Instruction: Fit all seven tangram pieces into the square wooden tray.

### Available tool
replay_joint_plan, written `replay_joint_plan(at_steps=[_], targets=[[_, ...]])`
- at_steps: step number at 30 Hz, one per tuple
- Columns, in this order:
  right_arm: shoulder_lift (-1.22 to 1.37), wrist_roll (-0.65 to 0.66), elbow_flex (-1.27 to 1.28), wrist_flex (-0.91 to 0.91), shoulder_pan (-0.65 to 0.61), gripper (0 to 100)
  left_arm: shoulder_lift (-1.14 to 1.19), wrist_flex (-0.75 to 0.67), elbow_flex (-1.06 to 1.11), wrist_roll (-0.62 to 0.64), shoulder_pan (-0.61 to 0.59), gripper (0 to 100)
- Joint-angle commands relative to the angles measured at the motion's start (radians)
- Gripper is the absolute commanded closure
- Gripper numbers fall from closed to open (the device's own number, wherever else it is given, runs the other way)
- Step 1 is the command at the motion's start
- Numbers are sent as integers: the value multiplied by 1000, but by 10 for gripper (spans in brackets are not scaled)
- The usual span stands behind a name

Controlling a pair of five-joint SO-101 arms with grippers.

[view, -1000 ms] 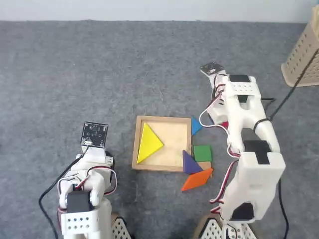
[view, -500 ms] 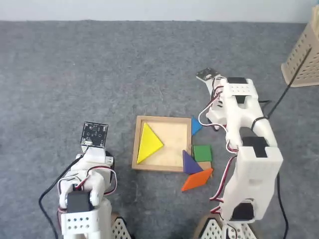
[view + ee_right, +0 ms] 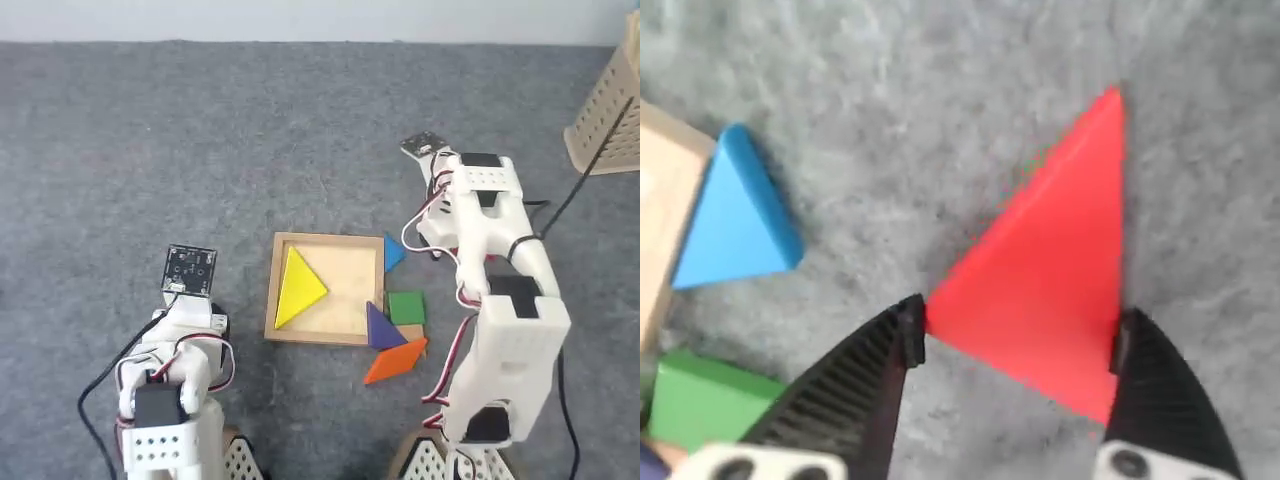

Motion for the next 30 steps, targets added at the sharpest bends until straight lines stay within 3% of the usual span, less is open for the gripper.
replay_joint_plan(at_steps=[1,11,16,21,30], targets=[[-168,-15,52,16,-33,760,-21,0,-8,8,2,929],[-427,-21,166,36,-196,758,-21,0,-8,8,2,929],[-397,9,167,25,-111,747,-21,0,-8,8,2,929],[-269,95,163,-4,-91,670,-21,0,-8,8,2,929],[-162,64,161,-107,-25,670,-21,0,-8,8,2,929]])
